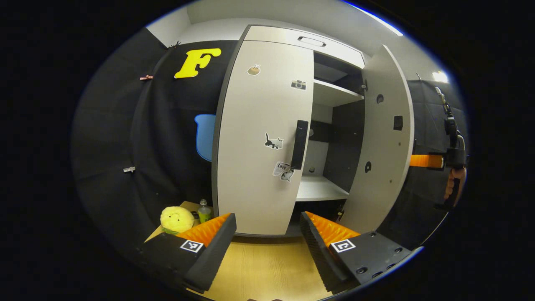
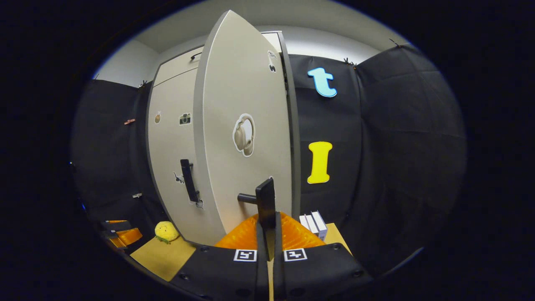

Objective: Open the right door of the double-door shoe cabinet with the right hand, and open the left door with the left hand.

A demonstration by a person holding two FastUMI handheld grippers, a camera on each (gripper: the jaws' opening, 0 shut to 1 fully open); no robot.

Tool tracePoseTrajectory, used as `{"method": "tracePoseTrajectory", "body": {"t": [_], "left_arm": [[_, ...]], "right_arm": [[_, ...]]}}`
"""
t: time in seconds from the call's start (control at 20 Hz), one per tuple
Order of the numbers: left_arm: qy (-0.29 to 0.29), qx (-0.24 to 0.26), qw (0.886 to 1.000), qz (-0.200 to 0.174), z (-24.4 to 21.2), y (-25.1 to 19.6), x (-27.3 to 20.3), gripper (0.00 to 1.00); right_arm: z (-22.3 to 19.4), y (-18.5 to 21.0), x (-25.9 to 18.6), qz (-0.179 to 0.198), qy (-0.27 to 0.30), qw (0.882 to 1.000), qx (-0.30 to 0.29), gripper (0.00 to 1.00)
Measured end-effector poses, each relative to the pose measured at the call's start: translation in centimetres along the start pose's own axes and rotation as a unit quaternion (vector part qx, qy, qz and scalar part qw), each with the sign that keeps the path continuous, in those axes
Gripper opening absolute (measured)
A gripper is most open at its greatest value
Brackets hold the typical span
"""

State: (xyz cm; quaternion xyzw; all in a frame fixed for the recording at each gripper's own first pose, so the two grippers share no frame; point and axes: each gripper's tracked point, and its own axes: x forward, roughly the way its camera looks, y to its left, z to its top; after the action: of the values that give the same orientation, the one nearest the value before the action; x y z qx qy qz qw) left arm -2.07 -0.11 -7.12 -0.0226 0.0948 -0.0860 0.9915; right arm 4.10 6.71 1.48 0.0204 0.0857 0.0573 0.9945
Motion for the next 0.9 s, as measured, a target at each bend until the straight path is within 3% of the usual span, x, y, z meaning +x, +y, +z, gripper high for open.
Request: {"method": "tracePoseTrajectory", "body": {"t": [0.2,0.4,0.7,0.9], "left_arm": [[0.000,0.000,1.000,-0.001,0.1,-0.9,0.4,0.95],[0.004,0.004,1.000,-0.008,-0.1,-1.9,1.2,0.95],[0.004,0.007,0.999,-0.033,0.0,-2.8,1.4,0.95],[0.001,0.014,0.999,-0.047,0.2,-2.3,1.5,0.95]], "right_arm": [[0.2,-4.2,0.3,-0.052,0.004,0.999,0.008,0.08],[0.0,-3.6,0.1,-0.013,0.013,0.999,0.037,0.05],[-0.3,-4.4,-1.8,-0.031,-0.001,0.999,0.027,0.06],[-0.6,-5.0,-3.7,-0.064,-0.008,0.998,0.013,0.06]]}}
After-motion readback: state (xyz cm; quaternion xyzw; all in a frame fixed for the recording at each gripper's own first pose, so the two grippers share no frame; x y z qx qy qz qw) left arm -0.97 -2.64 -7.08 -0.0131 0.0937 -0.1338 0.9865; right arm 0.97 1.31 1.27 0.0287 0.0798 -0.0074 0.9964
